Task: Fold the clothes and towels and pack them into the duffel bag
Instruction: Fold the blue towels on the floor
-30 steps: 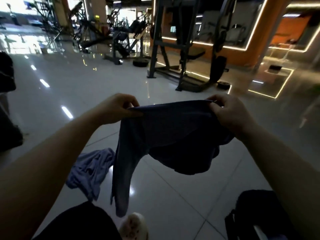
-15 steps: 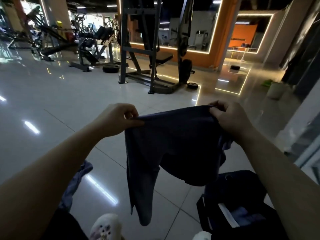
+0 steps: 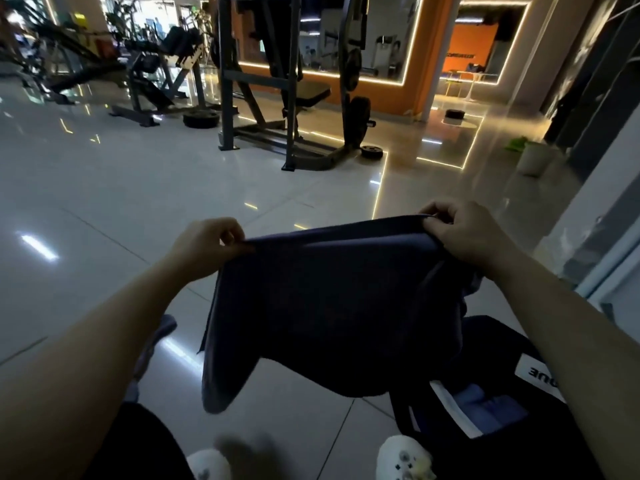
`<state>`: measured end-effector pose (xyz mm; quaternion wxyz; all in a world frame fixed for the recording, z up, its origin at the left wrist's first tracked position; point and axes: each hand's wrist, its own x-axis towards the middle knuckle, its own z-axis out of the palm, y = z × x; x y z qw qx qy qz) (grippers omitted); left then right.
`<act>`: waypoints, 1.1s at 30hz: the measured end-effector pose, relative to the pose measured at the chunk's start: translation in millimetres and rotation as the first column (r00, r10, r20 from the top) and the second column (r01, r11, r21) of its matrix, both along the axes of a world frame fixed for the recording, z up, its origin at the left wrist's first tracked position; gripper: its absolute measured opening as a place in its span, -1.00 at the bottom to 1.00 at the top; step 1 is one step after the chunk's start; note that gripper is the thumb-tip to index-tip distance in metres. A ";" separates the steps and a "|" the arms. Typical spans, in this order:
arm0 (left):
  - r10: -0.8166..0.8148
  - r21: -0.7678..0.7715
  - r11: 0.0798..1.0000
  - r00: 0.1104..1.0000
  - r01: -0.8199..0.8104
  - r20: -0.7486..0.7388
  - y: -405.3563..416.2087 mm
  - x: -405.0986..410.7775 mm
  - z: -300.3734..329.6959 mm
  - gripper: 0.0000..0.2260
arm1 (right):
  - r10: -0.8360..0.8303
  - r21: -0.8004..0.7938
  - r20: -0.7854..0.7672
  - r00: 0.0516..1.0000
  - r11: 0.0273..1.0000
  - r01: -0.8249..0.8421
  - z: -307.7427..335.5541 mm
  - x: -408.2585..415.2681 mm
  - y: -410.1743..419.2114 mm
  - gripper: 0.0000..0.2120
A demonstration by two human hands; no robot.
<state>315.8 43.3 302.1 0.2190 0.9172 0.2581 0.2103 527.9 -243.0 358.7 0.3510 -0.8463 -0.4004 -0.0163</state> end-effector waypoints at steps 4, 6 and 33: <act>0.033 0.030 0.999 0.997 -0.031 -0.068 19.4 -9.4 -13.1 -0.86 | -0.066 -0.059 -0.004 0.998 0.996 0.066 -12.2 19.0 -0.9 -0.91; 0.058 0.031 0.998 0.995 -0.056 -0.078 27.1 -12.1 -17.3 -0.86 | -0.096 -0.099 -0.014 0.995 0.991 0.094 -19.1 26.5 -0.7 -0.92; -0.012 -0.778 0.608 0.982 0.158 0.190 -94.6 69.5 8.6 -0.86 | -0.091 0.002 -0.324 0.942 0.995 0.097 -31.0 7.4 54.0 -0.95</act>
